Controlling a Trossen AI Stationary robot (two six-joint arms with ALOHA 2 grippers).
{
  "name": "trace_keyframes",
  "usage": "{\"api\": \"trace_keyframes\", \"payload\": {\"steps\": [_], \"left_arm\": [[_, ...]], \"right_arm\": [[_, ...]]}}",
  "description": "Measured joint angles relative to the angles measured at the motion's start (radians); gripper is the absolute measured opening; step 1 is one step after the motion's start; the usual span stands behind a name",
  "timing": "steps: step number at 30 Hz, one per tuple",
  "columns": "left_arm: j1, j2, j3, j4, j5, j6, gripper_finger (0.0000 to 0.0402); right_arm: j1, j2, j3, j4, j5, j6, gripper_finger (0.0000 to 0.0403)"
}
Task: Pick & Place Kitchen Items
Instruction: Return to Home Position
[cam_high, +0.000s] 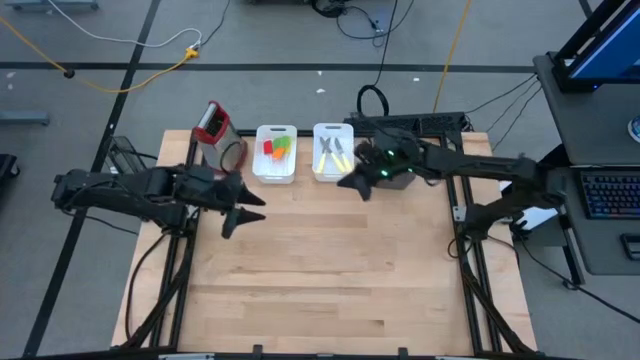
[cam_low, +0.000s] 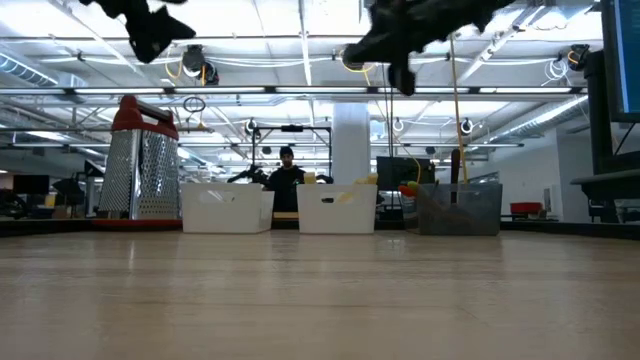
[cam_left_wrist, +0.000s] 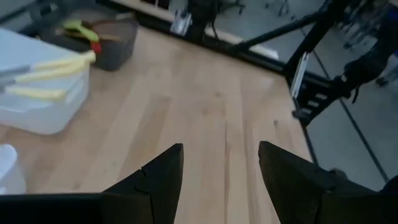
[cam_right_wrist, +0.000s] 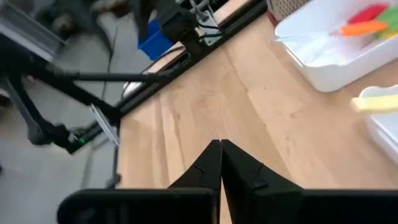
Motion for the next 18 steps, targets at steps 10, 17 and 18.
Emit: {"api": "trace_keyframes", "payload": {"steps": [10,17,18], "left_arm": [[-0.003,-0.198,-0.038,0.001,-0.063,0.015,0.0214],[-0.036,-0.289,-0.169,0.161,-0.064,0.043,0.0214],[-0.04,-0.303,-0.197,0.198,-0.064,0.041,0.0214]], "right_arm": [[0.117,-0.331,-0.257,0.027,0.205,-0.095,0.0],[0.155,-0.571,-0.447,0.023,0.241,-0.111,0.0],[0.156,-0.608,-0.469,0.024,0.241,-0.111,0.0]]}}
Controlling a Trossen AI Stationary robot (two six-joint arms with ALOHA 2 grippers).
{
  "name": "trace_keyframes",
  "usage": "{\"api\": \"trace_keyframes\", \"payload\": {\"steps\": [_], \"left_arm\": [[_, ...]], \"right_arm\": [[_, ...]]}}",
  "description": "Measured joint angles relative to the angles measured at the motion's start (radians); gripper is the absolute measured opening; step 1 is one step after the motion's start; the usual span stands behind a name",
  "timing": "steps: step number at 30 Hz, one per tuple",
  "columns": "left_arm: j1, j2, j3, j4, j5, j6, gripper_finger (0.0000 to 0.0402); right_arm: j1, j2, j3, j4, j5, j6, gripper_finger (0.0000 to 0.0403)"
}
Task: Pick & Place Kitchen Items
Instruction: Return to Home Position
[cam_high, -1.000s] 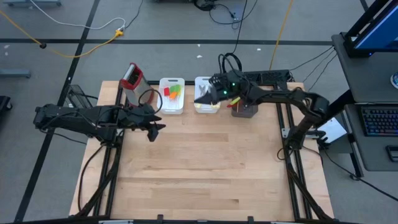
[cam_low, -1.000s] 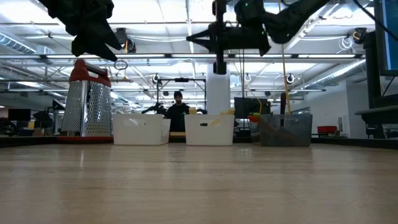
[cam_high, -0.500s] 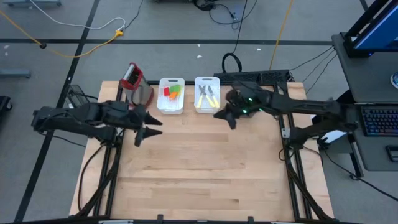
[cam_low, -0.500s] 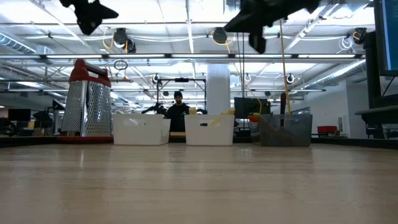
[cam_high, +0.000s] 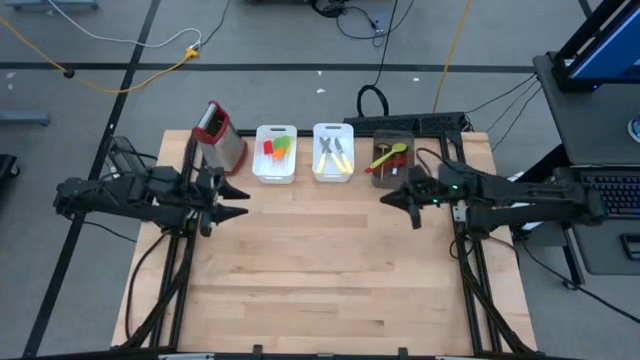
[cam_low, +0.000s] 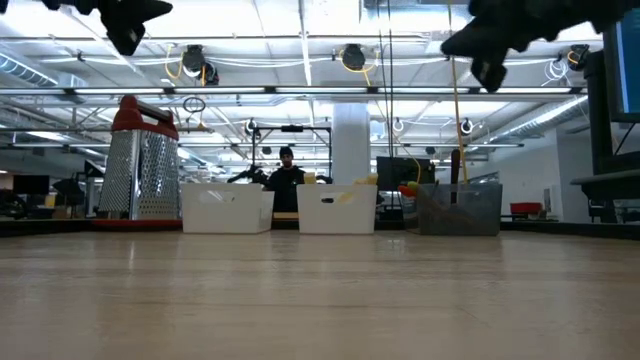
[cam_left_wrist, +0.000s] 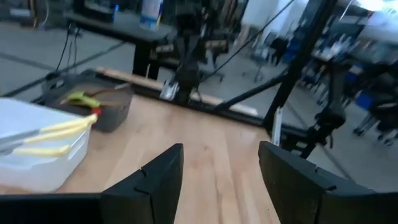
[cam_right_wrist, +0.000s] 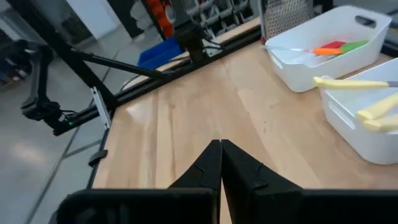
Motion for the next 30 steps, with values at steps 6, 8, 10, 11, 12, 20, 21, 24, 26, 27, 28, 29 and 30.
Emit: {"api": "trace_keyframes", "payload": {"steps": [6,8,10,11,12,20,21,24,26,27,28,29,30], "left_arm": [[-0.009,-0.105,-0.164,0.131,-0.004,-0.051,0.0214],[-0.009,-0.15,-0.206,0.149,-0.01,-0.067,0.0214],[-0.009,-0.189,-0.234,0.157,-0.01,-0.08,0.0214],[-0.009,-0.206,-0.246,0.148,-0.012,-0.084,0.0214],[-0.009,-0.222,-0.255,0.126,-0.013,-0.085,0.0214],[-0.009,-0.359,-0.265,-0.004,-0.097,-0.03,0.0214],[-0.009,-0.377,-0.265,-0.009,-0.117,-0.024,0.0214],[-0.009,-0.424,-0.265,-0.036,-0.134,0.007,0.0214],[-0.009,-0.45,-0.265,-0.049,-0.132,0.026,0.0214],[-0.009,-0.458,-0.265,-0.054,-0.132,0.034,0.0214],[-0.009,-0.464,-0.265,-0.056,-0.132,0.041,0.0214],[-0.009,-0.466,-0.27,-0.046,-0.132,0.048,0.0214],[-0.009,-0.466,-0.281,-0.028,-0.132,0.05,0.0214]], "right_arm": [[-0.001,-0.201,-0.111,-0.001,0.131,-0.033,0.0],[-0.002,-0.256,-0.144,0.001,0.163,-0.037,0.0],[-0.001,-0.306,-0.173,-0.003,0.153,-0.037,0.0],[0.0,-0.329,-0.186,-0.002,0.151,-0.036,0.0],[0.002,-0.35,-0.198,-0.001,0.151,-0.031,0.0],[0.003,-0.489,-0.281,-0.003,0.156,0.03,0.0],[0.003,-0.504,-0.288,-0.002,0.159,0.034,0.0],[0.003,-0.546,-0.315,-0.003,0.16,0.032,0.0],[0.003,-0.572,-0.333,-0.001,0.159,0.023,0.0],[0.003,-0.583,-0.342,-0.001,0.157,0.023,0.0],[0.003,-0.594,-0.352,0.0,0.156,0.024,0.0],[0.003,-0.604,-0.363,0.0,0.156,0.03,0.0],[0.003,-0.614,-0.376,0.0,0.157,0.037,0.0]]}}
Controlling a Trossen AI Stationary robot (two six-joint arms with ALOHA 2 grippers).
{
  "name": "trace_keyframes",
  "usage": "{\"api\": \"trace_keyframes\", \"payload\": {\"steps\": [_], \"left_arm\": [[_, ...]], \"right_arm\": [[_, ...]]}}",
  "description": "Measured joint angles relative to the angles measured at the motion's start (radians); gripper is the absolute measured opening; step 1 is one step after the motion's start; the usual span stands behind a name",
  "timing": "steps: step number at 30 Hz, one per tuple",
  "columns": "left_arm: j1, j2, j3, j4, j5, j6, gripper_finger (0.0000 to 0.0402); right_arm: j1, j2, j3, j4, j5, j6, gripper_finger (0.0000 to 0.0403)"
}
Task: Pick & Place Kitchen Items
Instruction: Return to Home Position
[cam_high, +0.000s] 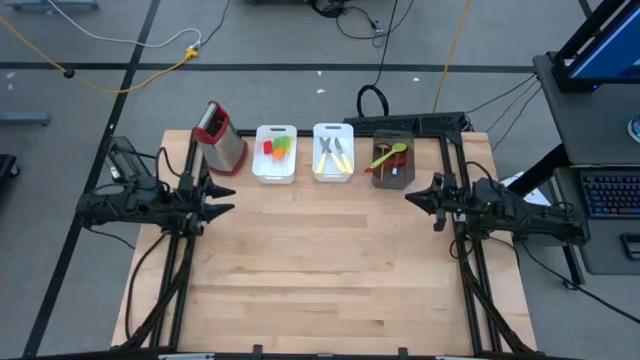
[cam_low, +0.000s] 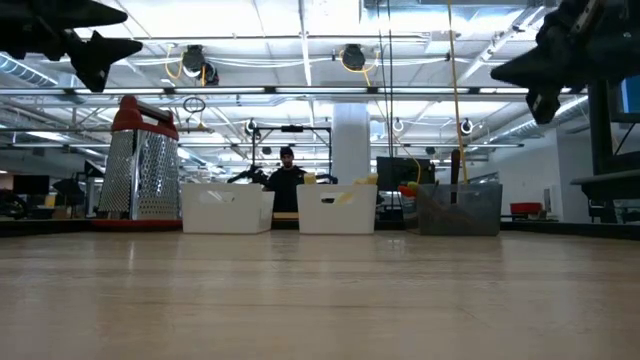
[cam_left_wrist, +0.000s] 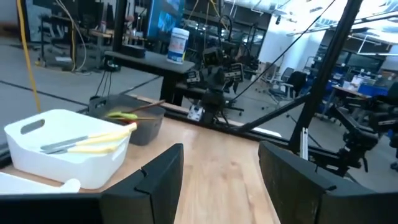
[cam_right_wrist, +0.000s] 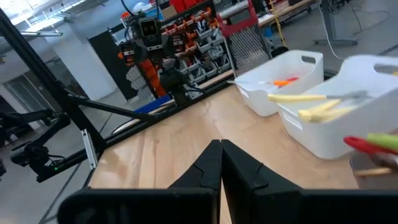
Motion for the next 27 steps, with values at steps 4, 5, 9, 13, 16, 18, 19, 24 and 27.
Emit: {"api": "trace_keyframes", "payload": {"steps": [4,5,9,13,16,18,19,24,27], "left_arm": [[0.0,0.005,-0.084,0.096,0.001,-0.018,0.0214],[0.0,0.004,-0.111,0.125,0.003,-0.025,0.0214],[0.0,0.001,-0.203,0.259,0.056,-0.028,0.0214],[0.0,0.001,-0.268,0.304,0.08,-0.034,0.0214],[0.0,0.002,-0.277,0.288,0.08,-0.052,0.0214],[0.0,0.001,-0.277,0.285,0.09,-0.049,0.0214],[0.0,0.001,-0.277,0.286,0.097,-0.039,0.0214],[0.0,0.001,-0.277,0.284,0.105,-0.022,0.0214],[0.001,0.002,-0.276,0.275,0.104,-0.022,0.0214]], "right_arm": [[0.0,-0.028,-0.055,0.04,0.002,0.009,0.0],[0.0,-0.033,-0.07,0.06,0.001,0.009,0.0],[0.0,-0.043,-0.106,0.08,0.001,0.009,0.0],[0.0,-0.045,-0.118,0.08,0.001,-0.002,0.0],[0.0,-0.045,-0.118,0.075,0.001,-0.028,0.0],[0.0,-0.046,-0.118,0.059,0.001,-0.029,0.0],[0.0,-0.045,-0.118,0.048,0.001,-0.027,0.0],[0.0,-0.045,-0.119,0.053,0.04,-0.037,0.0],[-0.001,-0.045,-0.119,0.06,0.088,-0.044,0.0]]}}
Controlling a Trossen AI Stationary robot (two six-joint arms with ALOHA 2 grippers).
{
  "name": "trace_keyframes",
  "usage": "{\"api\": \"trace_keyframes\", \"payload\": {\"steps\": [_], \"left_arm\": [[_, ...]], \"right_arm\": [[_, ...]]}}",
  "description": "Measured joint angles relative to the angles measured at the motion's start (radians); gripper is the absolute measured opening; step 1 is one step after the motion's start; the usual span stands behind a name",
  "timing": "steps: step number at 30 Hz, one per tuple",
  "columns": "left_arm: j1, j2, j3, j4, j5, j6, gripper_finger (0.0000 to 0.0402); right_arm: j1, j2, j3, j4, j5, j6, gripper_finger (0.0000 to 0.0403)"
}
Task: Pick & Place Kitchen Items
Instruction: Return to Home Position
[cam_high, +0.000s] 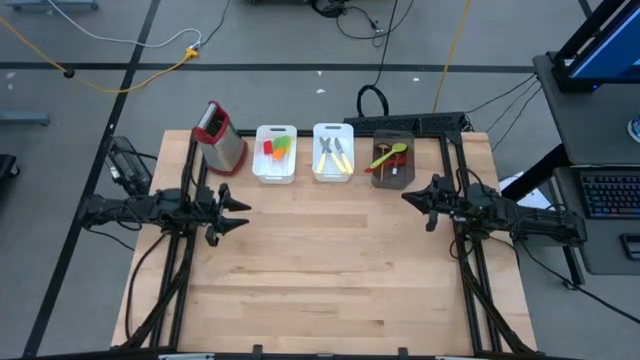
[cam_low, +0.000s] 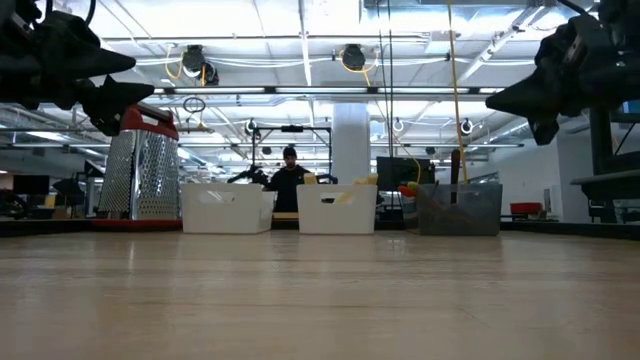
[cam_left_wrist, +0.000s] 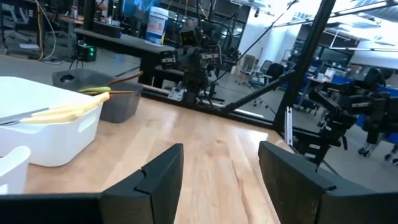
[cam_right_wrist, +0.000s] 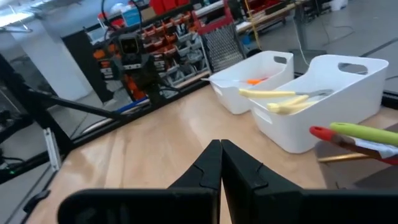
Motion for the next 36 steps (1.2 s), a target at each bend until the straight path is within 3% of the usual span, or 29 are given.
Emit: {"api": "trace_keyframes", "payload": {"steps": [36], "left_arm": [[0.0,0.002,0.001,-0.007,-0.012,-0.036,0.0214]], "right_arm": [[0.0,0.014,-0.001,-0.039,0.014,-0.052,0.0006]]}}
